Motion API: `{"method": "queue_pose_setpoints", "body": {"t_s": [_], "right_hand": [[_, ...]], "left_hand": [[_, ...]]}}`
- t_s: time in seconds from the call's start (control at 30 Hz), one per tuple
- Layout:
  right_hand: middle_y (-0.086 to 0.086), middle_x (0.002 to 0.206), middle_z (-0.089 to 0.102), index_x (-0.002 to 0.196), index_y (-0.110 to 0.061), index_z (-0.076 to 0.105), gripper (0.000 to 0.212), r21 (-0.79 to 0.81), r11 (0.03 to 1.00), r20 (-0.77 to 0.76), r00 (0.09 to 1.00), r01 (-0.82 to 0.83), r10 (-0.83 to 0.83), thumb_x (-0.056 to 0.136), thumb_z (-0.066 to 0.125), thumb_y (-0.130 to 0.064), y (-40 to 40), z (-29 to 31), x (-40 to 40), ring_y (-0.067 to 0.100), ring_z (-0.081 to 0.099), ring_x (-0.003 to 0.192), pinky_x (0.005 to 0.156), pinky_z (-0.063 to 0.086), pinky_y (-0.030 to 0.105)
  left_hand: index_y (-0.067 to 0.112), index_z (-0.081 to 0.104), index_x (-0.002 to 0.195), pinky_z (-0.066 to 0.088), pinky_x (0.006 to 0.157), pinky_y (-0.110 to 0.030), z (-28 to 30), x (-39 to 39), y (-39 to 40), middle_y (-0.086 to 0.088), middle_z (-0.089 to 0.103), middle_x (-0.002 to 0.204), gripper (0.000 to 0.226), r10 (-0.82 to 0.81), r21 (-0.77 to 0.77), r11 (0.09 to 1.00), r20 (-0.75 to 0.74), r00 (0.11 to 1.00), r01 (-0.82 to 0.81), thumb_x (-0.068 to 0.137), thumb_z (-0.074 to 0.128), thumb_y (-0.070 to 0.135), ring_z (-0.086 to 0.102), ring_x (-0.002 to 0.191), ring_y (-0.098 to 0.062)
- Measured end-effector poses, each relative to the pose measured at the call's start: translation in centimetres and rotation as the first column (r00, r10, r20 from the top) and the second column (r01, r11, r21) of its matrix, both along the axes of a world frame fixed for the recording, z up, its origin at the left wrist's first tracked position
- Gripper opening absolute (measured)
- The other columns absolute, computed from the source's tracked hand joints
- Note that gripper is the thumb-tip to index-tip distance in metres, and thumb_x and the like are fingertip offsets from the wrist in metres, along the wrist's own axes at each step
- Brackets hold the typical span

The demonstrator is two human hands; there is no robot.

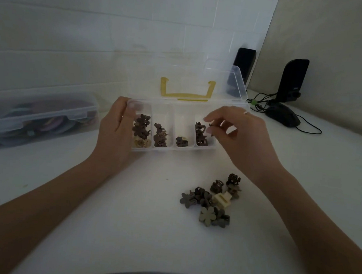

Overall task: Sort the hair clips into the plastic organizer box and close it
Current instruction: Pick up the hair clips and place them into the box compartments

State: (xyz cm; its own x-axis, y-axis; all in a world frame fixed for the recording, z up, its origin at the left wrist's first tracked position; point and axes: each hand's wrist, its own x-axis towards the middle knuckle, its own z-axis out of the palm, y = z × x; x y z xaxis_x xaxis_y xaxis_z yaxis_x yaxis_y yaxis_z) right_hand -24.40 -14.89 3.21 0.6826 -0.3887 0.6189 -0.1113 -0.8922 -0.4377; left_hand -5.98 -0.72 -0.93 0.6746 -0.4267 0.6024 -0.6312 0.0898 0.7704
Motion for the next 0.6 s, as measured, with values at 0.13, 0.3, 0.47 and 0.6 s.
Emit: {"method": "queue_pose_setpoints", "body": {"t_s": [0.13,0.3,0.47,0.6], "right_hand": [[-0.001,0.095,0.059,0.091,-0.017,0.058,0.020,0.079,0.996,0.116,0.992,0.040,-0.049,0.081,0.066,-0.002,-0.5,0.0,0.0,0.006,0.058,0.084,0.069,0.049,0.013],[0.002,0.091,0.061,0.087,-0.013,0.053,0.016,0.056,0.991,0.157,0.979,0.121,-0.128,0.082,0.065,-0.003,-1.2,-0.1,-0.1,0.012,0.058,0.084,0.073,0.052,0.026],[-0.004,0.096,0.061,0.096,-0.022,0.057,0.021,-0.074,0.976,0.032,0.979,0.205,-0.203,0.086,0.056,-0.003,-1.8,-0.8,0.0,0.007,0.052,0.085,0.069,0.048,0.027],[-0.004,0.098,0.063,0.094,-0.025,0.060,0.028,-0.075,0.978,0.014,0.981,0.192,-0.192,0.088,0.049,0.000,-2.1,-0.8,0.0,0.007,0.053,0.080,0.064,0.041,0.021]], "left_hand": [[0.012,0.053,0.097,0.038,0.060,-0.006,0.1,-0.2,0.0,0.015,0.054,0.078,0.023,-0.016,-0.015,1.000,0.007,1.000,0.016,0.103,0.033,0.021,0.053,0.068,0.014],[0.021,0.051,0.091,0.040,0.062,-0.010,0.0,0.0,0.1,0.016,0.055,0.077,0.022,-0.018,-0.005,1.000,0.003,1.000,0.018,0.103,0.033,0.023,0.053,0.070,0.012],[0.012,0.052,0.098,0.040,0.065,-0.013,-0.2,0.3,0.0,0.012,0.054,0.081,0.024,-0.010,0.003,1.000,0.017,1.000,0.010,0.103,0.034,0.026,0.051,0.070,0.010],[0.010,0.052,0.097,0.038,0.063,-0.015,-0.2,0.3,0.0,0.012,0.051,0.078,0.025,-0.005,0.002,1.000,0.024,1.000,0.005,0.103,0.033,0.026,0.049,0.067,0.007]]}}
